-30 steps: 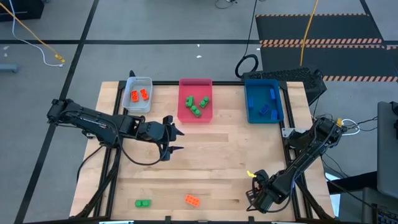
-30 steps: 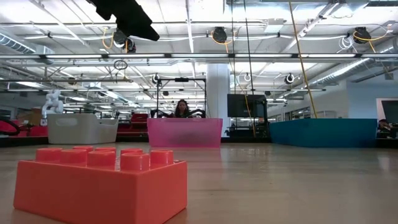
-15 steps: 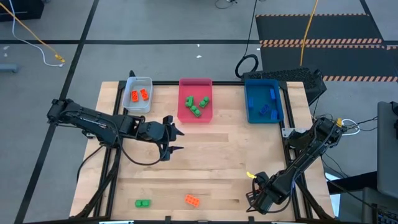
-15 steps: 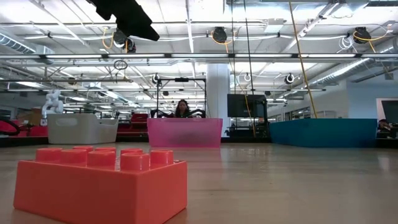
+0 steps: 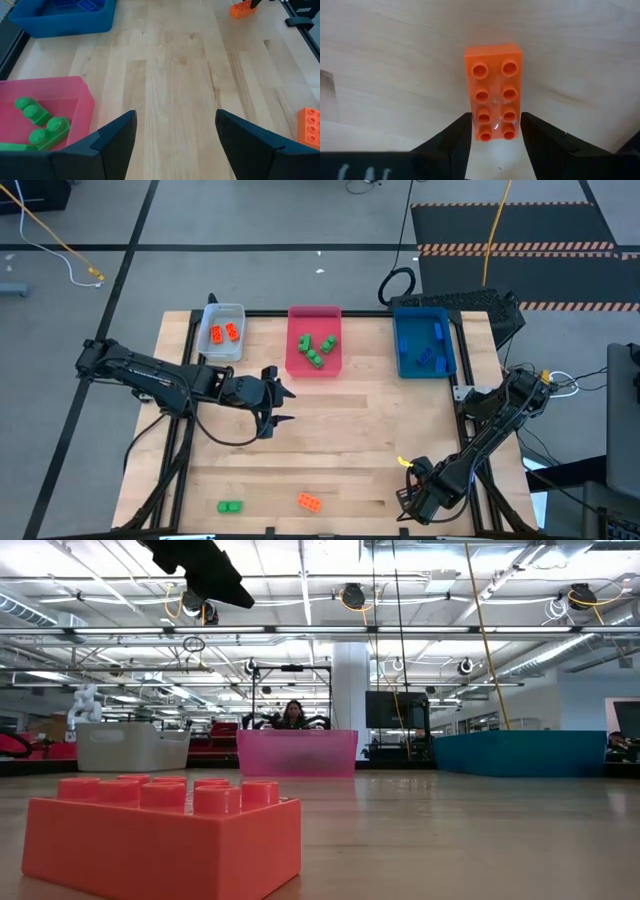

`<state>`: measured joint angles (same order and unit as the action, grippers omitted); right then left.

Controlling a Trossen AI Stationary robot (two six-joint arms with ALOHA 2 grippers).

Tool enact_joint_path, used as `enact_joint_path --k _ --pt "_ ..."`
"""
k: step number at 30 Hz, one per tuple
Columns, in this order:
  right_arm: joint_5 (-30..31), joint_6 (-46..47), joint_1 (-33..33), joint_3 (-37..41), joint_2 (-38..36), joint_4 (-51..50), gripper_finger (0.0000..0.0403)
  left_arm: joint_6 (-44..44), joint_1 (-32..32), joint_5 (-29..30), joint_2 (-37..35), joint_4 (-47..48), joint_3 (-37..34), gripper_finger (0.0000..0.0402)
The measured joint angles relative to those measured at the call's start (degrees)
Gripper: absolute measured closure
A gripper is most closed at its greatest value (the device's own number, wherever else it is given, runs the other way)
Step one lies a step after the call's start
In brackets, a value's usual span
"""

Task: Sort & place blocks by color
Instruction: Put the orange game piece into the white bin

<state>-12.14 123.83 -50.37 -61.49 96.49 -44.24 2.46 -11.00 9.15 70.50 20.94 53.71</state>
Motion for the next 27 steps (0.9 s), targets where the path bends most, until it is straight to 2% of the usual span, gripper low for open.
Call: enact_joint_path --k 10,17,20,24,27 --pt "0.1 -1.6 0.0 0.2 0.0 0.0 0.0239 0.0 0.0 0.0 0.0 0.0 0.0 0.0128" --pt "0.1 -1.7 0.0 5.2 -0.1 6.9 0.0239 0.3 0.0 0.0 0.0 0.0 0.0 0.0128" --pt "0.1 -2.5 0.0 5.8 -0.2 6.7 0.0239 0.2 0.0 0.0 0.0 0.0 0.0 0.0128" --pt "0.5 -5.8 0.2 5.9 -0.2 5.8 0.0252 0.2 0.0 0.0 0.0 0.0 0.0 0.0128" --pt "3.0 -8.2 0.4 5.9 -0.2 5.7 0.0264 0.2 0.0 0.0 0.0 -0.1 0.0 0.0128"
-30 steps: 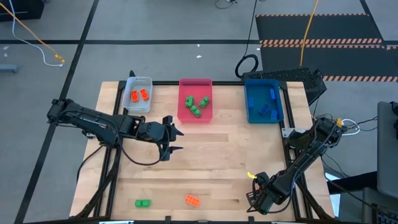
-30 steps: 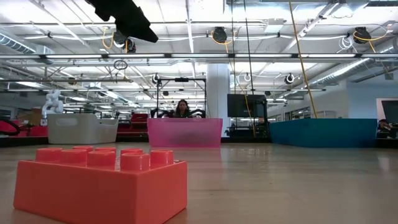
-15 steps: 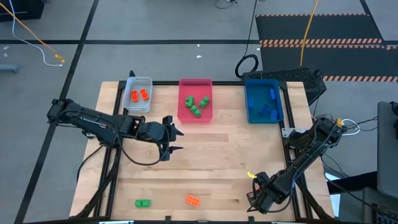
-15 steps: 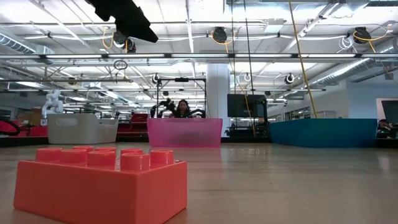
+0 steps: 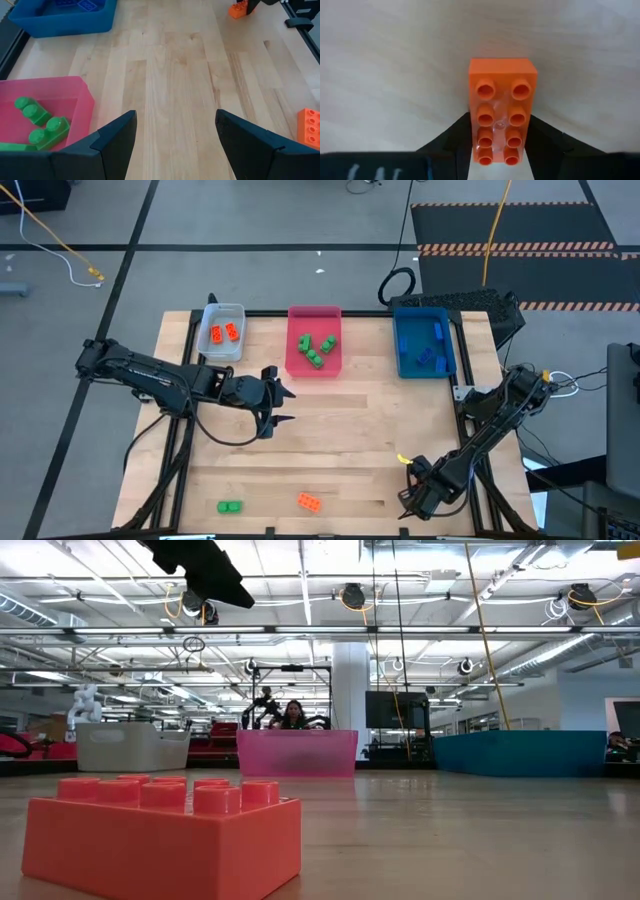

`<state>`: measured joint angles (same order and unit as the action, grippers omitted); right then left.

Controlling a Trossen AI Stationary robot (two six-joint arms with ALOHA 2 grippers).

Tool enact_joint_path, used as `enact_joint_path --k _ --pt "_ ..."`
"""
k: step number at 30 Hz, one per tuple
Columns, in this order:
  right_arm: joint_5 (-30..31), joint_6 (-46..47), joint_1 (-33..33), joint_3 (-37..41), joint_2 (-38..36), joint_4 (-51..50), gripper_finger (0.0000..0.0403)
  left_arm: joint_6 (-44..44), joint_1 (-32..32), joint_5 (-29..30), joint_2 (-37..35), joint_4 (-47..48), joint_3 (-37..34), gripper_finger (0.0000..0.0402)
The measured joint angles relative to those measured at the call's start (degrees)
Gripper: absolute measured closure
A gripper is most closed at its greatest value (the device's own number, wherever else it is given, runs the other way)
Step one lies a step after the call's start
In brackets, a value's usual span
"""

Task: Sort & place blocks by color
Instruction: Put the orange game piece into the white bin

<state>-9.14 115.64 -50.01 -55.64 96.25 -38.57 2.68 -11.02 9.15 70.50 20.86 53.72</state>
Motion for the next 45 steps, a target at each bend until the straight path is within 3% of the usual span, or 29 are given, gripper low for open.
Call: enact_joint_path --k 4,11,16,19,21,24,27,35,41,45 --pt "7.1 -4.7 1.1 0.0 -0.5 -0.3 0.0265 0.0 0.0 0.0 0.0 -0.1 0.0 0.0128" --pt "36.9 -18.0 5.5 0.3 -4.0 -2.6 0.0265 -1.0 0.0 -0.9 0.0 -5.8 0.0 0.0128" --pt "53.1 -35.2 11.6 0.3 -7.5 0.3 0.0265 -1.0 0.0 -4.8 0.0 -11.7 0.0 0.0128" --pt "59.2 -50.3 16.4 0.3 -9.7 9.0 0.0265 -0.4 0.0 -5.1 0.0 -16.7 0.0 0.0128" --pt "58.6 -63.5 20.5 0.3 -10.6 18.3 0.0265 -0.4 0.0 -5.0 0.0 -19.9 0.0 0.0128" --pt "52.3 -84.1 26.0 0.3 -10.8 35.4 0.0265 -1.9 0.0 -6.4 0.0 -22.3 0.0 0.0128" --pt "45.3 -96.6 29.7 0.2 -10.9 47.3 0.0265 -2.8 0.0 -7.7 0.0 -22.7 0.0 0.0128" --pt "37.6 -104.8 33.5 0.2 -10.9 50.1 0.0265 -4.9 0.5 -6.1 0.0 -24.8 -3.1 0.0128" --pt "36.8 -108.3 33.5 0.2 -10.8 52.9 0.0265 -3.5 2.5 -3.4 0.0 -34.6 -7.9 0.0128" --pt "35.5 -109.3 33.5 0.2 -10.3 55.6 0.0265 -2.2 2.7 -3.5 0.4 -36.1 -9.2 0.0128"
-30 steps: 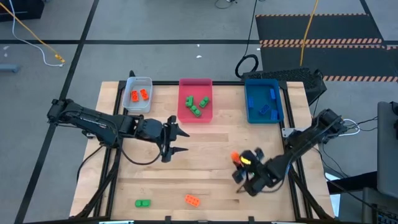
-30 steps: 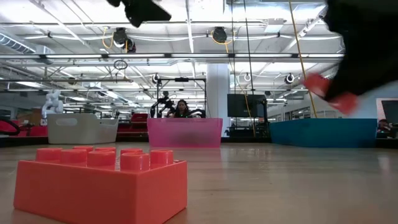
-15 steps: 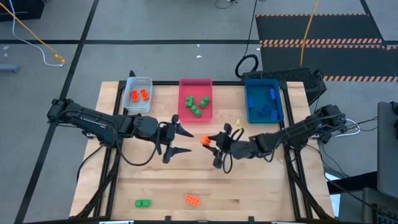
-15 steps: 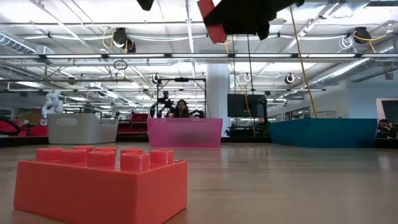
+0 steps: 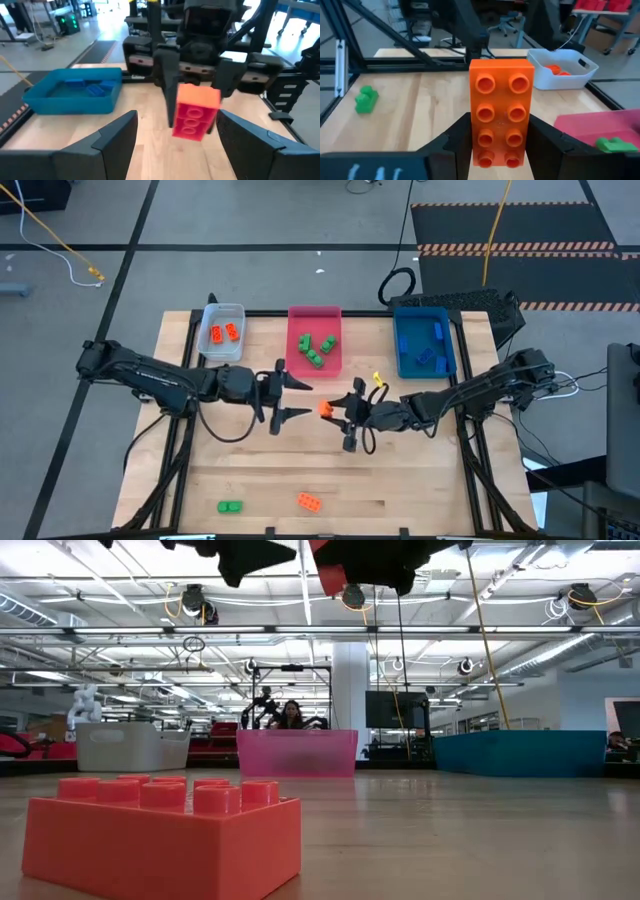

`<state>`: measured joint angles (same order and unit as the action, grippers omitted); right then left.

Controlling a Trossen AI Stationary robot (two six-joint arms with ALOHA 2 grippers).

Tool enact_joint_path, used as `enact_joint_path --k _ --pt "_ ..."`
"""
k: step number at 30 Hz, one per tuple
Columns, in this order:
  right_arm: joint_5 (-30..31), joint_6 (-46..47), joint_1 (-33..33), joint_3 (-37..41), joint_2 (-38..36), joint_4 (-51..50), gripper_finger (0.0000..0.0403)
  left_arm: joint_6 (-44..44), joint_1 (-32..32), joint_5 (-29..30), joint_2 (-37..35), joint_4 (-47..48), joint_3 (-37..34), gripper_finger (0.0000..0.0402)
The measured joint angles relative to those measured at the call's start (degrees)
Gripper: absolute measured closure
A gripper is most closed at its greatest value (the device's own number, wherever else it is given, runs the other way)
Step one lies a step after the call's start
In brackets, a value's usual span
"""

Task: Sort & place blocks by color
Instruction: Put the orange game piece into the white bin

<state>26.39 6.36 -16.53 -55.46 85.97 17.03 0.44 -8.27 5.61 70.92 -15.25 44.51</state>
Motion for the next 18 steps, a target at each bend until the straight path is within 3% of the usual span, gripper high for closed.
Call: enact_joint_path --k 10,18 --pt "-1.2 -0.8 0.0 0.0 2.1 4.2 0.0265 -0.6 -1.7 -2.6 6.5 -8.6 -0.1 0.0128" --pt "-1.2 -1.1 0.0 0.0 2.1 4.8 0.0265 -0.4 -1.8 -2.6 7.5 -9.5 0.0 0.0128"
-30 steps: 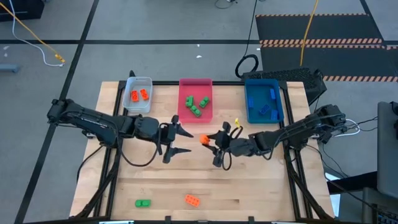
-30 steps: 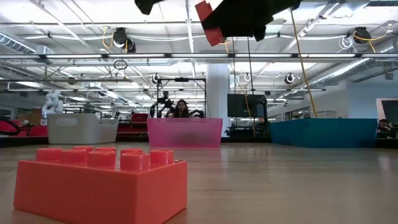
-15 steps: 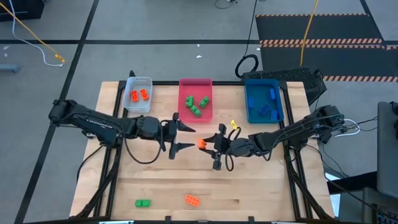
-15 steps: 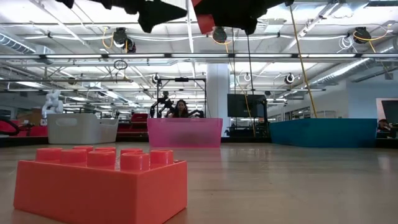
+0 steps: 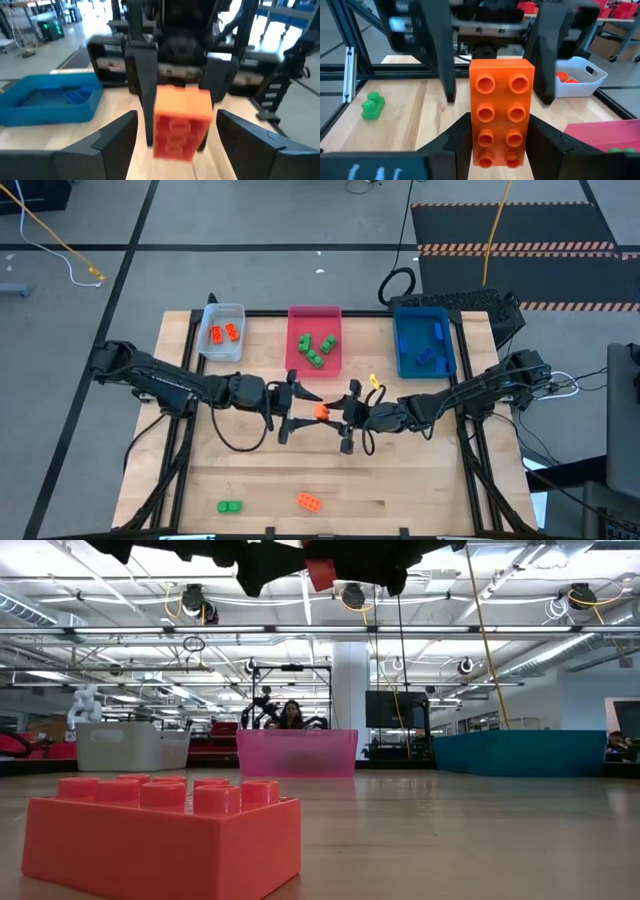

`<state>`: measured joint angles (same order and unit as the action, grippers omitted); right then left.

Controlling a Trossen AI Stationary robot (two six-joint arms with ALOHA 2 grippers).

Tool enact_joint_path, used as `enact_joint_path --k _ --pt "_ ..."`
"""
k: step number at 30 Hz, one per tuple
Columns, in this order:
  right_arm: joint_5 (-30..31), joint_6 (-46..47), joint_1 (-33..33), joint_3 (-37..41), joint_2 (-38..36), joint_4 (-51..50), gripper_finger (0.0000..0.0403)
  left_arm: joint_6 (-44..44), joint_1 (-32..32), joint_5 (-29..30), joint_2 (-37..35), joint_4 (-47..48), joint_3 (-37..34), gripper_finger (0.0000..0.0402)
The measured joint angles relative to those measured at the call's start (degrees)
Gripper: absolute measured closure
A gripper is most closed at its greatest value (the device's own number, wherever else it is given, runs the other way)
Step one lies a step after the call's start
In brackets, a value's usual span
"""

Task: Sort & place blocks by color
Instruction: Put the orange game piece into the white bin

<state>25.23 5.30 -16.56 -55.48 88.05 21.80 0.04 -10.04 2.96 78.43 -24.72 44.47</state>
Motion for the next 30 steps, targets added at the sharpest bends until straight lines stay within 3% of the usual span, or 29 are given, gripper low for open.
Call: enact_joint_path --k 12,24,27,30 --pt "0.0 0.8 0.0 0.0 0.0 -0.9 0.0265 0.0 -0.4 0.0 4.4 -6.3 0.1 0.0128" --pt "0.0 1.1 0.1 0.0 0.0 -1.7 0.0265 -0.1 -0.4 0.1 4.6 -6.6 0.1 0.0130" --pt "0.0 1.5 0.1 0.0 0.0 -1.9 0.0257 -0.2 -0.4 1.0 4.6 -6.6 0.1 0.0156" --pt "0.0 1.5 0.1 0.0 0.0 -1.9 0.0248 -1.4 -0.4 1.4 4.6 -6.0 0.1 0.0212"
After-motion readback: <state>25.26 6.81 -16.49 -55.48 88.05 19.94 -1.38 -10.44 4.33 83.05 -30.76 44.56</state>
